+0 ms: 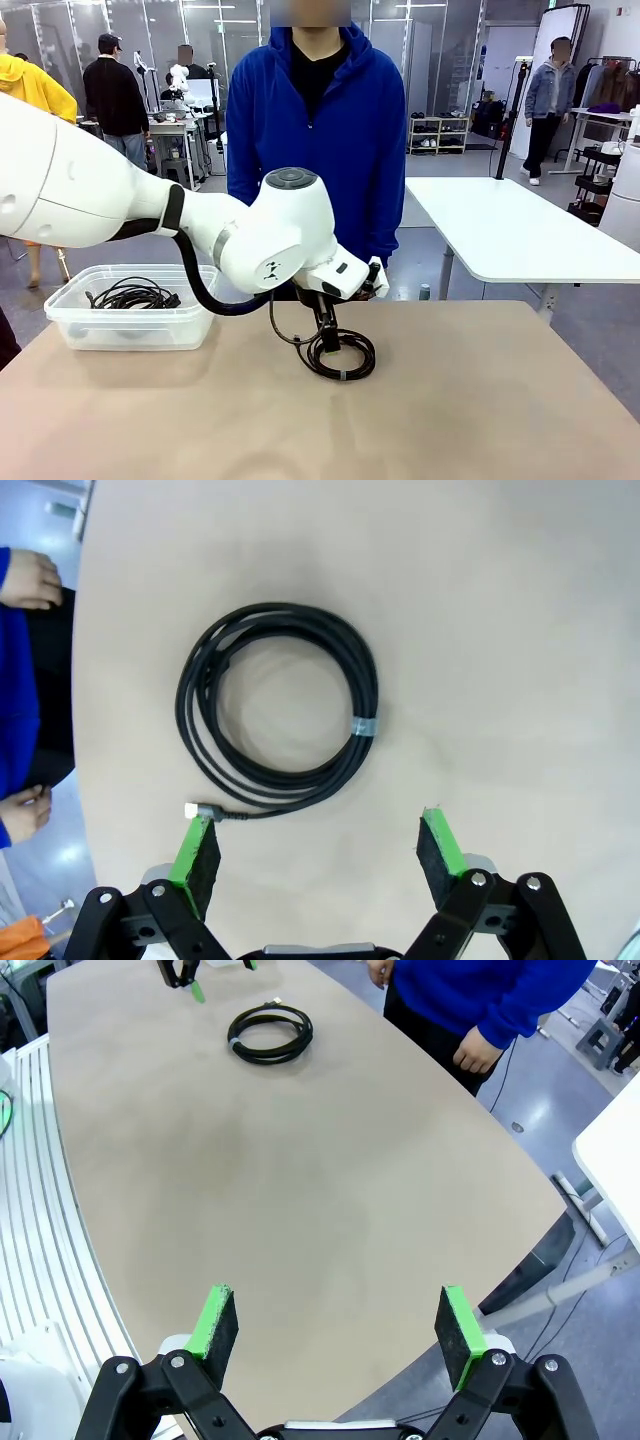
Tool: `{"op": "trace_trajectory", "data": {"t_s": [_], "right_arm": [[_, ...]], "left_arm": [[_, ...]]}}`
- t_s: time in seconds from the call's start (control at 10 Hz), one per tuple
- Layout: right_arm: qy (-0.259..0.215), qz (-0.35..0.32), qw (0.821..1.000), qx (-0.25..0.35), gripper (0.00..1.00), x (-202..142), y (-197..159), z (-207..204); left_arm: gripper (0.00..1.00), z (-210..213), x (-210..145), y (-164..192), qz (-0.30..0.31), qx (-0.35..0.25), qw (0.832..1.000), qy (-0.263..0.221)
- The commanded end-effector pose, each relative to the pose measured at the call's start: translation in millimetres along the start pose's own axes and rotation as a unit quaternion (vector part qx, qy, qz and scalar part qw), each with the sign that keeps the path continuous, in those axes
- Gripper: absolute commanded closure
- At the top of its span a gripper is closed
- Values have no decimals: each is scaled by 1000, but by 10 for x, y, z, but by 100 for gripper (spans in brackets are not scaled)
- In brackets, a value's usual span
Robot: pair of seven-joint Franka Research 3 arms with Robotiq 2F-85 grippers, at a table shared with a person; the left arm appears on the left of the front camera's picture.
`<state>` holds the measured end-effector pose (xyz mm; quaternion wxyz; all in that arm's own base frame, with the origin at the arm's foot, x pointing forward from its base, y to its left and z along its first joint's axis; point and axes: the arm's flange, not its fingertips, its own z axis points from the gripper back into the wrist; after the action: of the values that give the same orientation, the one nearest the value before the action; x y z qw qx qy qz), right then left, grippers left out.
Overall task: Organize and store the cables.
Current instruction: Place the USB Extension Cable into the Organizing box.
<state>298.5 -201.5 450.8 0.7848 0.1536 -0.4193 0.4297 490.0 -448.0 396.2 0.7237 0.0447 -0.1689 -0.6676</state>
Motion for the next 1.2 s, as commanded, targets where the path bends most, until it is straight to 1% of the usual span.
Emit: {"op": "trace_trajectory", "data": {"t_s": [0.0,0.2,0.3,0.6,0.8,1.0,1.1], "right_arm": [[-7,5,1000,-1,0,-7,-14,-5],[-7,5,1000,-1,0,-7,-14,-5],[-7,5,1000,-1,0,-7,-14,-5],[-7,5,1000,-1,0,-7,-14,-5],[-7,5,1000,-1,0,-7,-14,-5],[-7,5,1000,-1,0,-7,-14,-5],[-7,5,1000,-1,0,-7,-14,-5]], "left_arm": [[0,-67,244,45,-21,-15,1000,17],[0,-192,361,-21,-45,-86,994,50],[0,-256,419,-49,-51,-88,993,60],[0,-487,491,-69,-60,-96,992,61],[0,-592,427,-98,-66,-82,993,59],[0,-779,362,-70,-60,-92,993,54],[0,-817,340,-57,-57,-94,992,60]]}}
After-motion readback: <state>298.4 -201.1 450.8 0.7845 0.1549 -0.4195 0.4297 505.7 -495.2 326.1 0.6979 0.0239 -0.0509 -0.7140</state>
